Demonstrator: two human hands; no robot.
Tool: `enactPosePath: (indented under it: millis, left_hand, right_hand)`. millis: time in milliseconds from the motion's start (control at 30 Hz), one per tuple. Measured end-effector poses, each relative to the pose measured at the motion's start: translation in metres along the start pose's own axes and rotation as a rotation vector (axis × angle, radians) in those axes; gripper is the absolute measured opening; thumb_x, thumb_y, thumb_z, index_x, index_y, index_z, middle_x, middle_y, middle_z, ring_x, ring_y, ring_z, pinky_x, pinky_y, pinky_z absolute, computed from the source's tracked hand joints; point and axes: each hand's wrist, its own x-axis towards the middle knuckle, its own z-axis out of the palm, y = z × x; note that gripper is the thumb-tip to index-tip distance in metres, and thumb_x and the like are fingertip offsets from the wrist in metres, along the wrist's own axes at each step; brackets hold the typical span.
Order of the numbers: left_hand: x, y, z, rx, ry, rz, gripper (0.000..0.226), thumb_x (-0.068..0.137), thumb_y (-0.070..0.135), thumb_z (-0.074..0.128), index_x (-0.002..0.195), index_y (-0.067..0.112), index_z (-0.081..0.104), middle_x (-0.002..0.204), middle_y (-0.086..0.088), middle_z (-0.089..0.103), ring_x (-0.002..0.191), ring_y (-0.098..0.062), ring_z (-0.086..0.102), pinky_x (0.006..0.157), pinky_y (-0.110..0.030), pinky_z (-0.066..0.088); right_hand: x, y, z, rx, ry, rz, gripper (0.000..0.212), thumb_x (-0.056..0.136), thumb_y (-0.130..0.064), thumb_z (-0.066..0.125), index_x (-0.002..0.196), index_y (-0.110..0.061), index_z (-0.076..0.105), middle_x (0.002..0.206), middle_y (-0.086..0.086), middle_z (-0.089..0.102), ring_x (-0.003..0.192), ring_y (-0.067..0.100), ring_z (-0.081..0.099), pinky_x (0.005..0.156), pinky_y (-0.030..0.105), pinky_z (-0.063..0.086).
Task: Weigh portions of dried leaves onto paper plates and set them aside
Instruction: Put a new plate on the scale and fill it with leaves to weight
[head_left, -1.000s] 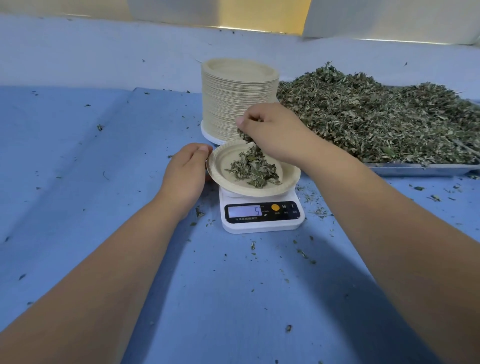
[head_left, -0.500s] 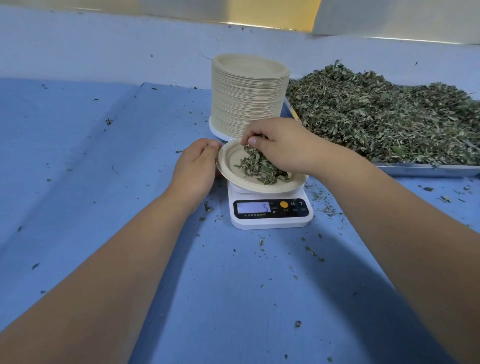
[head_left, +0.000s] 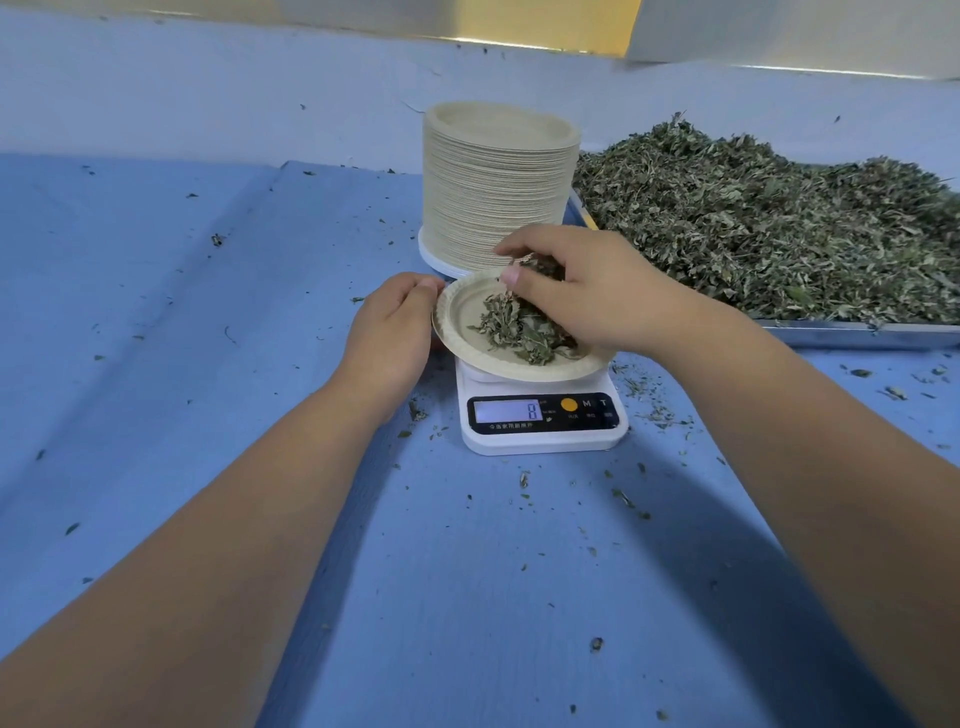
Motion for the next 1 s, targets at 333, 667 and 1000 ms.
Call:
enactPosePath:
  millis: [333, 667, 1000]
  left_hand:
    - [-0.003, 0.003, 0.001, 0.039, -0.014, 0.029, 0.034, 0.087, 0.040, 0.042, 0.094, 0.027, 0.073, 0.099, 0.004, 0.073, 0.100, -0.019, 0.068, 0.097, -0.054, 0.054]
    - [-0.002, 0.000, 0.003, 0.051, 0.001, 0.054, 0.027, 0.099, 0.033, 0.044, 0.099, 0.034, 0.071, 0.100, 0.012, 0.072, 0.095, -0.010, 0.067, 0.093, -0.043, 0.056]
    - [-0.007, 0.006, 0.002, 0.021, -0.024, 0.078, 0.029, 0.099, 0.032, 0.049, 0.110, 0.043, 0.073, 0.118, 0.020, 0.070, 0.110, -0.001, 0.064, 0.096, -0.034, 0.054]
  right_hand:
    - [-0.039, 0.040, 0.013, 0.180, 0.362, 0.070, 0.030, 0.103, -0.037, 0.048, 0.126, -0.026, 0.065, 0.102, -0.026, 0.062, 0.092, -0.020, 0.054, 0.080, 0.001, 0.038]
    - [-0.044, 0.040, 0.014, 0.114, 0.303, 0.010, 0.031, 0.104, -0.034, 0.049, 0.127, -0.023, 0.066, 0.110, -0.012, 0.061, 0.110, 0.011, 0.055, 0.093, 0.025, 0.040]
    - [-0.044, 0.043, 0.013, 0.090, 0.333, 0.018, 0.031, 0.104, -0.029, 0.050, 0.100, -0.010, 0.074, 0.092, 0.005, 0.070, 0.098, 0.018, 0.058, 0.084, 0.030, 0.045]
